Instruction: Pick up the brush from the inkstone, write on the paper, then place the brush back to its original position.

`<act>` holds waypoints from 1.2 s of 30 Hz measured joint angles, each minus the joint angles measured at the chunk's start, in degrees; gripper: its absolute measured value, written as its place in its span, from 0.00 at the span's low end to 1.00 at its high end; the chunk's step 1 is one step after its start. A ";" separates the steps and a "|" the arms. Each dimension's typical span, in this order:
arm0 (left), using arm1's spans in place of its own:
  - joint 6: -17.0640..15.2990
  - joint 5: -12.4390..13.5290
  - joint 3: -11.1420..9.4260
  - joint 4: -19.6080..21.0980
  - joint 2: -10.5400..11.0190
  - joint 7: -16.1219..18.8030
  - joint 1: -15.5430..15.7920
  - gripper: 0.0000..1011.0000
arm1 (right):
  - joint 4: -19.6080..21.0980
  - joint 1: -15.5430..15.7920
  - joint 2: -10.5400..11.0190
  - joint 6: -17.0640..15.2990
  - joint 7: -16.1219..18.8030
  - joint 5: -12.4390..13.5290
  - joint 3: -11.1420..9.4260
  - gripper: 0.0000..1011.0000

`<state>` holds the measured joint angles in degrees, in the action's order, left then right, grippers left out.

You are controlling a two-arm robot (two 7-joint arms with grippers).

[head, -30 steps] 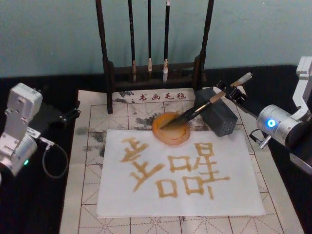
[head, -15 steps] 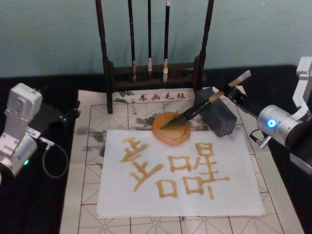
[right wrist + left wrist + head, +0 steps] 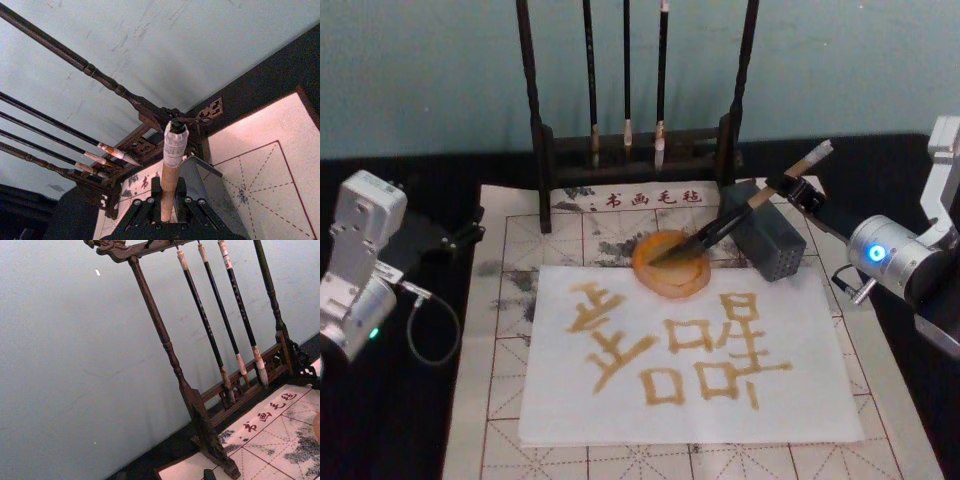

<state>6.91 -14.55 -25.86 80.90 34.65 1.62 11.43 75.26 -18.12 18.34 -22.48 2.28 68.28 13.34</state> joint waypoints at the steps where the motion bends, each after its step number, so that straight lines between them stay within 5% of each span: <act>1: 0.00 0.00 0.00 0.00 0.00 0.00 0.00 0.99 | 0.00 0.00 0.00 0.00 0.00 0.00 0.00 0.18; 18: 0.00 0.00 0.00 0.00 0.00 0.00 0.00 0.99 | 0.01 0.00 0.11 0.13 0.05 0.00 0.13 0.18; 36: 0.00 0.00 0.00 0.00 0.00 0.00 0.00 0.99 | 6.18 1.16 4.70 7.80 4.23 -3.88 4.07 0.18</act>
<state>6.91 -14.55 -25.86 80.90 34.65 1.62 11.43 81.44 -16.95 23.04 -14.68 6.51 64.40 17.41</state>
